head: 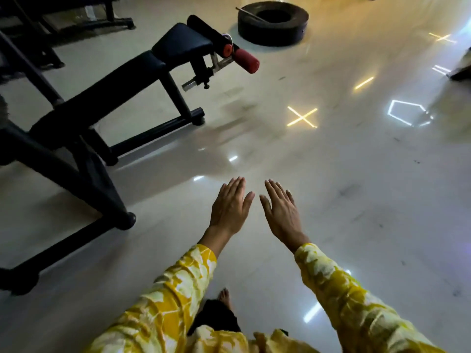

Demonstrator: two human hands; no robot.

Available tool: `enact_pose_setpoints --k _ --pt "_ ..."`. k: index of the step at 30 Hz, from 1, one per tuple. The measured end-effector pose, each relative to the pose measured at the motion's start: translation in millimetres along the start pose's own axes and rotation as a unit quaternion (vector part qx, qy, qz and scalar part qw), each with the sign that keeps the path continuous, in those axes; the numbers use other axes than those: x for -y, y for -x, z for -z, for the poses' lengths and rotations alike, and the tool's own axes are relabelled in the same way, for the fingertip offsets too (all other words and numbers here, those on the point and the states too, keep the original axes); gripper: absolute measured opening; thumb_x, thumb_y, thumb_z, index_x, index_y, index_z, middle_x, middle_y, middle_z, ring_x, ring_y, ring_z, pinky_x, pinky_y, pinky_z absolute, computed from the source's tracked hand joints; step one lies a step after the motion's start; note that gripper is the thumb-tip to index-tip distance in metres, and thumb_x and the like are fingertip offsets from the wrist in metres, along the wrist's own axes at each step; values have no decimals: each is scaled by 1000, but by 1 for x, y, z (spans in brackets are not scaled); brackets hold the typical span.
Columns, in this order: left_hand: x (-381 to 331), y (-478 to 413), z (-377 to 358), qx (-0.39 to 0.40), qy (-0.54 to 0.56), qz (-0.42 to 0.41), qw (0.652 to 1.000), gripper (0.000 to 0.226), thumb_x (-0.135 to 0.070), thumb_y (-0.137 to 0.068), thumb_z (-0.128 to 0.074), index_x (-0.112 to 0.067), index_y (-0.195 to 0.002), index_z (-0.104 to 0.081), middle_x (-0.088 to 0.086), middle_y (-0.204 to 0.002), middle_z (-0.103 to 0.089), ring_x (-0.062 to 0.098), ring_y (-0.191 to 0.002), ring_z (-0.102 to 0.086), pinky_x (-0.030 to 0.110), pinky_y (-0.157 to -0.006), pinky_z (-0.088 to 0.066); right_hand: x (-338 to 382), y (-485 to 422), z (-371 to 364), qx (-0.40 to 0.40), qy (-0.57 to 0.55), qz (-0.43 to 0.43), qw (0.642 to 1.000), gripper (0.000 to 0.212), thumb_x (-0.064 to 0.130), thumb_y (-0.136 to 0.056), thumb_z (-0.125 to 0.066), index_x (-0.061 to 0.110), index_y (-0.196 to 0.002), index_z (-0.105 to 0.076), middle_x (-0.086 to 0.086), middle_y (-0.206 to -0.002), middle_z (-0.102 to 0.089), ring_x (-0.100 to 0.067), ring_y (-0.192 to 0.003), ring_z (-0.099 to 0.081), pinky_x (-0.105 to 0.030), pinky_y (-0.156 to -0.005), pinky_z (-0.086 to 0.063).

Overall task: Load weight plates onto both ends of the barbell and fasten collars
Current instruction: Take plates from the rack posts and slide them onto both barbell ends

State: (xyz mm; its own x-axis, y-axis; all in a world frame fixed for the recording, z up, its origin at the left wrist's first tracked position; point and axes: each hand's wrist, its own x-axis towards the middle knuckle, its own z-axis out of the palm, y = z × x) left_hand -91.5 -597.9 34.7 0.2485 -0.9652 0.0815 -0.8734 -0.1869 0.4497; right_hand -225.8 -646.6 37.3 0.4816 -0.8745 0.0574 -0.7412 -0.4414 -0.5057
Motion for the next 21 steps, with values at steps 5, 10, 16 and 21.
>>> enact_pose_setpoints --k 5,10,16,21 --pt "1 -105 -13 66 -4 -35 997 64 -46 -95 -19 -7 -143 -31 10 -150 -32 20 -140 -25 31 -114 -12 -35 -77 14 19 -2 -89 996 50 36 -99 -31 15 -144 -26 -3 -152 -27 -15 -142 -17 -29 -116 -7" --pt "-11 -202 -42 115 -21 -79 990 55 -40 -100 -29 -6 -143 -31 10 -150 -33 20 -140 -25 30 -113 -12 -79 -148 23 8 8 -134 991 50 37 -99 -31 14 -143 -29 -3 -151 -30 -15 -142 -19 -28 -115 -8" --pt "-32 -352 -81 150 -33 -84 984 56 -42 -99 -28 -7 -143 -30 10 -151 -32 20 -140 -25 31 -113 -15 -156 -279 36 1 16 -149 989 49 36 -99 -31 14 -143 -29 -2 -151 -31 -15 -142 -20 -28 -114 -8" --pt "-59 -499 -95 165 -45 -71 983 55 -41 -99 -30 -7 -142 -32 10 -150 -34 21 -139 -26 32 -113 -16 -211 -416 74 0 3 -152 988 50 39 -99 -29 15 -143 -28 -1 -152 -28 -13 -142 -17 -28 -115 -6"
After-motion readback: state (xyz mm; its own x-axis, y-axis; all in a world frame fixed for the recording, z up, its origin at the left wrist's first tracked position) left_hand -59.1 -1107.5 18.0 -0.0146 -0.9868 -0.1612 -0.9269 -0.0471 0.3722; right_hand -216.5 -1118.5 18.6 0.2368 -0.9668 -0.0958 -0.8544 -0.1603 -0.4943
